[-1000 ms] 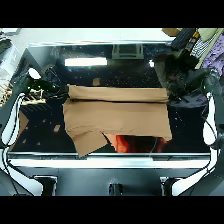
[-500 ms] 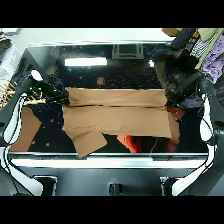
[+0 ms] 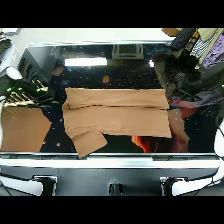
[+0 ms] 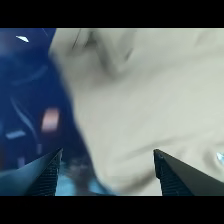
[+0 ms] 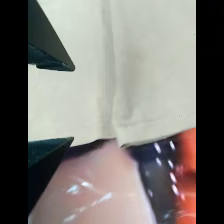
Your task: Fold the clothes and pants, and hang the long-sleeved shirts on hangers.
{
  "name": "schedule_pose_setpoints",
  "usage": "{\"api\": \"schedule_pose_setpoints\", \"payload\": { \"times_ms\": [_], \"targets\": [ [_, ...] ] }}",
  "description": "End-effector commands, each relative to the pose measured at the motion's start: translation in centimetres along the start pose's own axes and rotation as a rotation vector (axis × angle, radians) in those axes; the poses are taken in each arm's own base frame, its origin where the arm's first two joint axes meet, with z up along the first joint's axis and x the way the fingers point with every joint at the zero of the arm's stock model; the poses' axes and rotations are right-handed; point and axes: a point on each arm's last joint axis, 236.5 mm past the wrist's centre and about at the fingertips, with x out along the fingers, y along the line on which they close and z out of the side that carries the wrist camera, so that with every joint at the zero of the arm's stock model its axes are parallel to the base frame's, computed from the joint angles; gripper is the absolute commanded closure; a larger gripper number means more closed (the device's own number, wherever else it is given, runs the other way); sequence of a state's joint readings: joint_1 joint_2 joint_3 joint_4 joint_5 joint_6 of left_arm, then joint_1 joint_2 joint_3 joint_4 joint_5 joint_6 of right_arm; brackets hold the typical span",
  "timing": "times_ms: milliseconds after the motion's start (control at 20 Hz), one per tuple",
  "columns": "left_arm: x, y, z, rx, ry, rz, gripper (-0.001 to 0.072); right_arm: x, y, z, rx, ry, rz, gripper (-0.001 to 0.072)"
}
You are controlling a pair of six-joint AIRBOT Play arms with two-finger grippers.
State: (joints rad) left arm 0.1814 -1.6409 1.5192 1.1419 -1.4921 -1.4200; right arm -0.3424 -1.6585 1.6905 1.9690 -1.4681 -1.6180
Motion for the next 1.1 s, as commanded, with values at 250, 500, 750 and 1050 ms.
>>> {"api": "schedule_pose_setpoints", "payload": {
  "times_ms": [250, 500, 750, 1050],
  "targets": [
    [5.6, -2.2, -16.2, -0.29, -0.003, -0.27, 0.0058, -3.7, 0.7, -5.7, 0.07, -0.012, 0.146, 0.0232],
    [9.4, -3.9, -18.5, -0.297, -0.019, -0.323, 0.0058, -4.8, 2.4, -7.4, 0.084, 0.014, 0.169, 0.0232],
    [11.4, -6.1, -17.5, -0.211, -0.074, -0.298, 0.0059, -7.2, 3.5, -7.9, 0.053, -0.038, 0.165, 0.0232],
    [13.1, -6.3, -17.1, -0.194, -0.087, -0.256, 0.0314, -9.3, 4.3, -8.4, 0.021, -0.093, 0.152, 0.0232]
  ]
}}
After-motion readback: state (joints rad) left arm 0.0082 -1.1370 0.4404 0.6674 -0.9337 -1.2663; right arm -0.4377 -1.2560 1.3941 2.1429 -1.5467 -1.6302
